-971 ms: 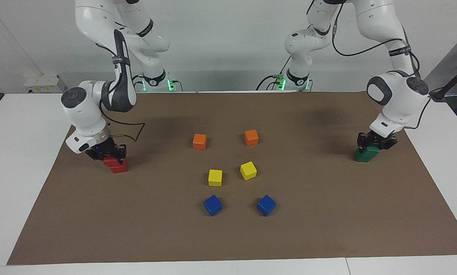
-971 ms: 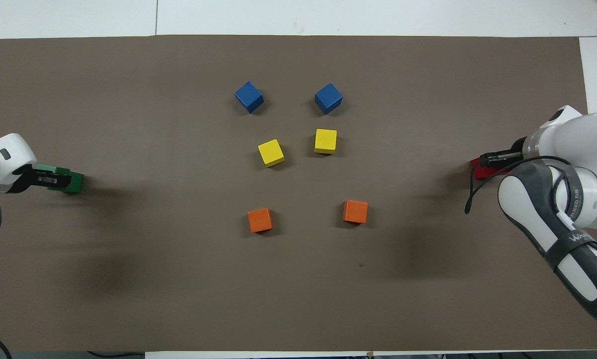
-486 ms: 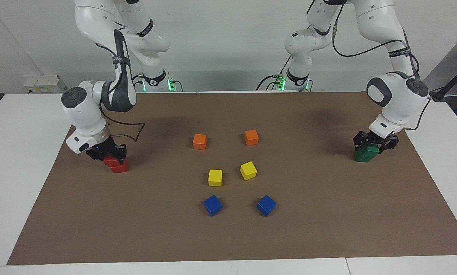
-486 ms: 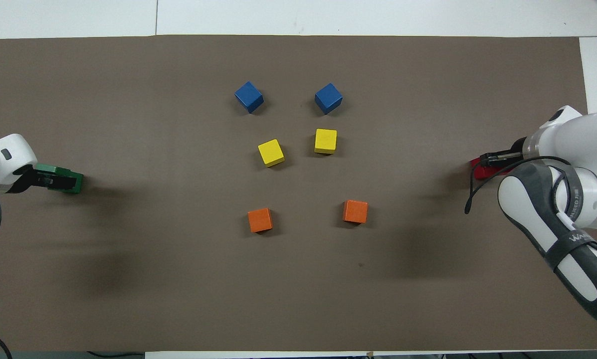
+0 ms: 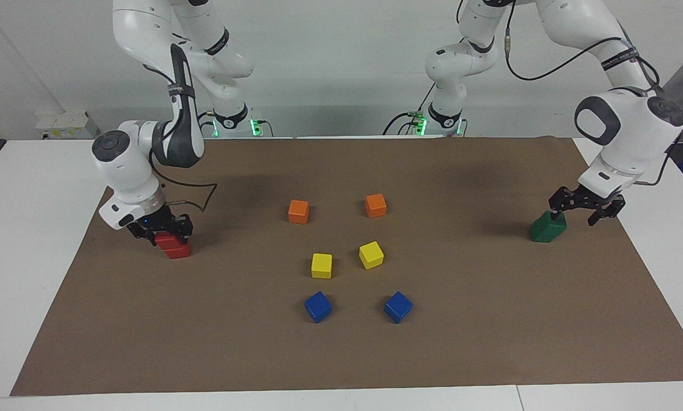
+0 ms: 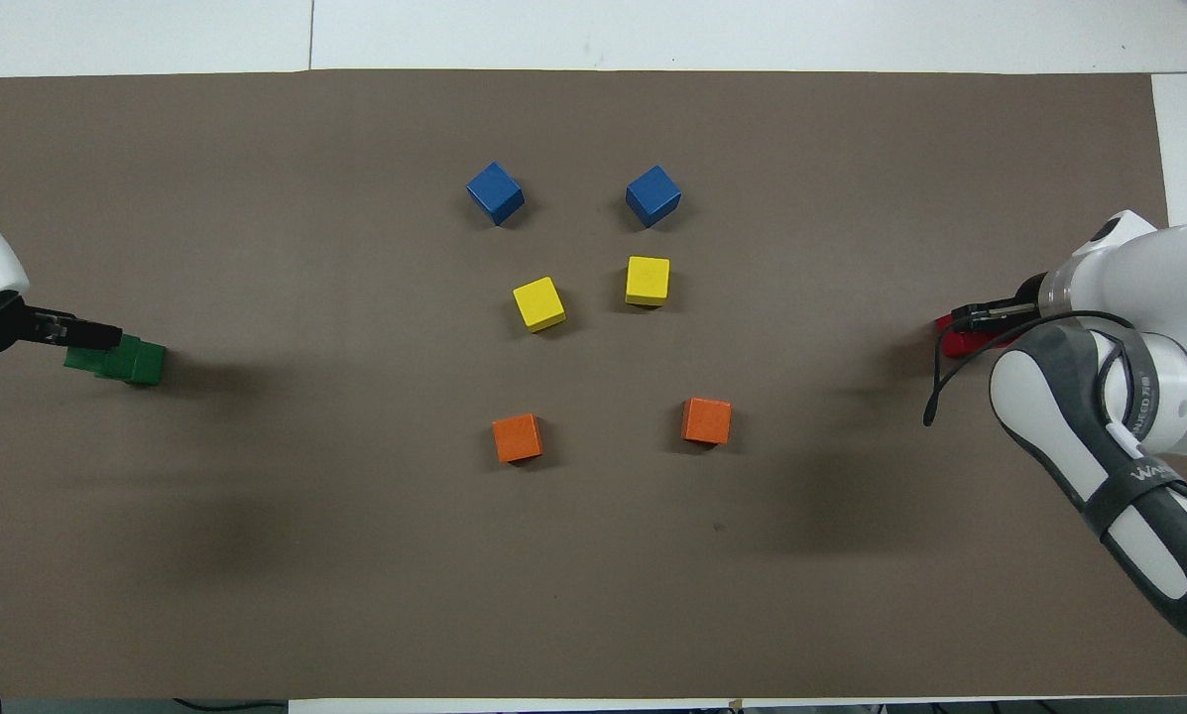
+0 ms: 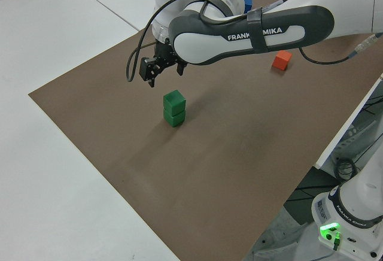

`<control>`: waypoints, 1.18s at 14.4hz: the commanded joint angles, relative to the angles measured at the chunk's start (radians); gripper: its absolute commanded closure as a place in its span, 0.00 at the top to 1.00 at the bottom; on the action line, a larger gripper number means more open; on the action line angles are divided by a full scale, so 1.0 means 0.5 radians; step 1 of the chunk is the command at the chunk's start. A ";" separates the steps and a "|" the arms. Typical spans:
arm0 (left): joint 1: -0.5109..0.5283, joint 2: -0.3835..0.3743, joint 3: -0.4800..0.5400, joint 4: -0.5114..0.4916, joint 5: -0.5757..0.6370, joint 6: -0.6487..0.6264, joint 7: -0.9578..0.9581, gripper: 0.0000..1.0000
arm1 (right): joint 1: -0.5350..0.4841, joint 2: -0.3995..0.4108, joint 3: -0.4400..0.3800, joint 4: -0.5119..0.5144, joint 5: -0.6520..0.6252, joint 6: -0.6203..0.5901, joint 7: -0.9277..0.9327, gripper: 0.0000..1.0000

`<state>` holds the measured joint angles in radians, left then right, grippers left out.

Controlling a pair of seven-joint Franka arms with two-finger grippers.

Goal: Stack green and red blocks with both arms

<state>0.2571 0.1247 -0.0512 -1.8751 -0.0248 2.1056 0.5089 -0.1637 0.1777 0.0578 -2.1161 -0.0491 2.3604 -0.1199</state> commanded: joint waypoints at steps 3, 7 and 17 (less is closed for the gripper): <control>-0.063 -0.163 -0.020 0.240 -0.030 -0.385 -0.574 1.00 | -0.007 -0.052 0.025 -0.008 0.025 -0.005 0.055 1.00; -0.115 -0.191 -0.023 0.473 -0.015 -0.777 -0.701 1.00 | 0.020 -0.116 0.084 0.164 0.025 -0.308 0.187 1.00; -0.214 -0.225 -0.045 0.648 -0.012 -1.269 -0.935 1.00 | 0.070 -0.729 0.096 0.363 0.076 -1.127 0.200 1.00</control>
<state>0.1596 0.0217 -0.0801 -1.5777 -0.0281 1.5350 0.0557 -0.1223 -0.1148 0.0981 -1.9723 -0.0417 1.9055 -0.0218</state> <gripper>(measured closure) 0.000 0.000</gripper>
